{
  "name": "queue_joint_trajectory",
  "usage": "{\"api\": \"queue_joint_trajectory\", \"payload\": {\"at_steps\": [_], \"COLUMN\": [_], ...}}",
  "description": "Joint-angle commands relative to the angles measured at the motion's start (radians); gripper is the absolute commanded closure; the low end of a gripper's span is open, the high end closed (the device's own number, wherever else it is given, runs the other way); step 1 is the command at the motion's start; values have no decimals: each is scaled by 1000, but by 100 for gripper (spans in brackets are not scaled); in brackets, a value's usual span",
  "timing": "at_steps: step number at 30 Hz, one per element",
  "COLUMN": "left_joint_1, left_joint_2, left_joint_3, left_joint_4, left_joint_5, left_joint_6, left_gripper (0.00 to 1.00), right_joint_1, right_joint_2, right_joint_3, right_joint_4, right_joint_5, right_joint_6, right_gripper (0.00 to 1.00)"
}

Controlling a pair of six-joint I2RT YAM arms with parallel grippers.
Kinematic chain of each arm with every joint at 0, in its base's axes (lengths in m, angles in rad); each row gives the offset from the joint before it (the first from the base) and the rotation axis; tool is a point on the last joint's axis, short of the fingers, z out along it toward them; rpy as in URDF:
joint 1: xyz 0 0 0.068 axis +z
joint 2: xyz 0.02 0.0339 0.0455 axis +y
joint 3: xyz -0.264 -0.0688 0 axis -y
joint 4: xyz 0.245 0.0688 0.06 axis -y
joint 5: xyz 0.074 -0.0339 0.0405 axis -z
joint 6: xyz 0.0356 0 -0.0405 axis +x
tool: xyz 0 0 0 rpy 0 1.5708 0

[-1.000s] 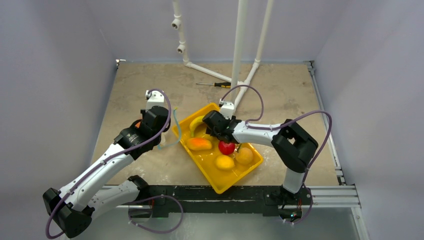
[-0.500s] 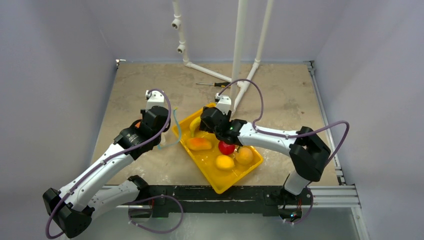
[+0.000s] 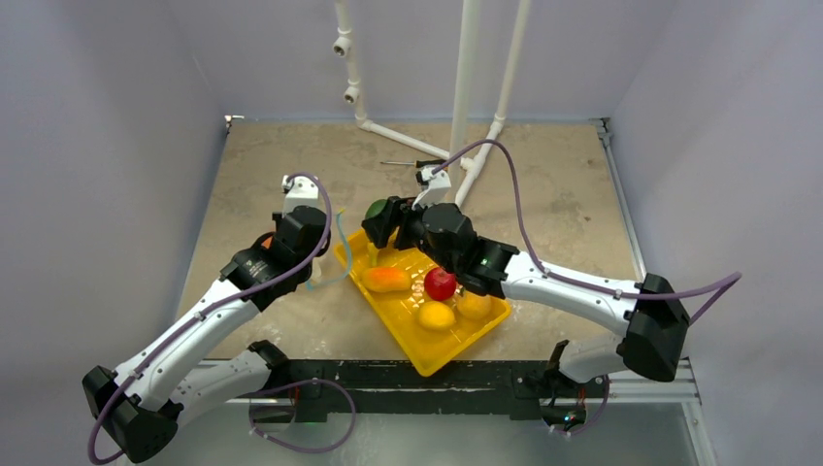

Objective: Place the food in the zip-top bag and seal the zipper
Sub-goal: Place the fake fruit in the zipper food storage bag.

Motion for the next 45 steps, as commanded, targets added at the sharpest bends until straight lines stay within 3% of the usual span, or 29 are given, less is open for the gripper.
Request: {"api": "queue_joint_trajectory", "payload": {"at_steps": [1,12,24,33,45], "left_joint_1": [-4,-4,-4,-5,-4], "left_joint_2": [-22,-28,-29,-28,-31], "left_joint_3": [-3,-3,-3,-4,-5], "left_joint_4": [32,32,33,34,33], "left_joint_5": [-5,-9,-8,-10,-8], "left_joint_6": [9,7,7,6,7], "left_gripper": [100,100,100,100,100], "right_joint_1": [8,54,95,104,112], "right_joint_2": [-30,78,248,374,417], "right_joint_3": [-14,45,148,228,263], "right_joint_4": [159,224,234,229,216], "right_joint_5": [-114,-218,-214,-207,-177], "right_joint_6": [-111,-164,-171,-179,-170], "right_gripper": [64,65,63,54,5]}}
